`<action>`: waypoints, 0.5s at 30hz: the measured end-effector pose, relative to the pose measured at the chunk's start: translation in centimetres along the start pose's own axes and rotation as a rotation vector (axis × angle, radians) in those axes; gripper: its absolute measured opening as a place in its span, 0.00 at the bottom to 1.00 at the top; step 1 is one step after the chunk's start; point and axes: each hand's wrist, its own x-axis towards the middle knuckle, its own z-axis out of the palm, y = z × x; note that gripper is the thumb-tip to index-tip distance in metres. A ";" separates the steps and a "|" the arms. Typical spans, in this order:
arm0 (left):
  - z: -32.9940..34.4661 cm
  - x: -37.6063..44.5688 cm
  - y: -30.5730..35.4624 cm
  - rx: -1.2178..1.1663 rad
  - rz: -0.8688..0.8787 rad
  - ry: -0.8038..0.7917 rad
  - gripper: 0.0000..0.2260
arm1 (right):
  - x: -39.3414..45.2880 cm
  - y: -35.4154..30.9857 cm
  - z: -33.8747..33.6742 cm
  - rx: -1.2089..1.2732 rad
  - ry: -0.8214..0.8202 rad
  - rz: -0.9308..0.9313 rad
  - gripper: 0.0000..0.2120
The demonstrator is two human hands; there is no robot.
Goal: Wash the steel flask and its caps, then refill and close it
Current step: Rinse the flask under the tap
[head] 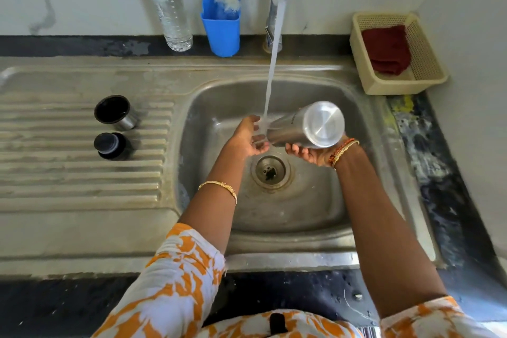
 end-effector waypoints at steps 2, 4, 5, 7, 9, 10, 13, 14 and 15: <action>-0.2 0.0 -0.2 0.072 -0.125 -0.068 0.28 | 0.3 0.7 0.0 0.019 0.057 -0.086 0.30; -0.1 -0.5 -0.7 0.123 -0.204 -0.163 0.37 | 0.3 1.5 0.9 -0.010 0.043 -0.139 0.20; 0.0 -0.8 -1.0 0.110 -0.222 -0.195 0.38 | 0.2 1.8 1.4 -0.056 0.033 -0.151 0.17; -0.2 -0.9 -1.5 0.039 -0.227 -0.203 0.39 | 0.2 1.9 2.2 -0.132 -0.008 -0.133 0.15; -0.4 -1.1 -1.7 -0.032 -0.181 -0.167 0.36 | 1.0 1.6 2.7 -0.246 -0.043 -0.176 0.16; -0.6 -1.0 -1.8 -0.056 -0.140 -0.141 0.34 | 1.4 1.3 2.8 -0.324 -0.057 -0.213 0.16; -1.2 -0.9 -1.5 -0.123 0.022 -0.046 0.27 | 3.0 0.5 2.5 -0.615 -0.003 -0.259 0.18; -1.3 -0.7 -1.3 -0.122 0.088 -0.011 0.24 | 3.4 0.2 2.3 -0.730 0.040 -0.244 0.17; -1.2 -0.7 -1.1 -0.120 0.155 0.015 0.22 | 3.8 -0.1 2.1 -0.829 0.070 -0.235 0.16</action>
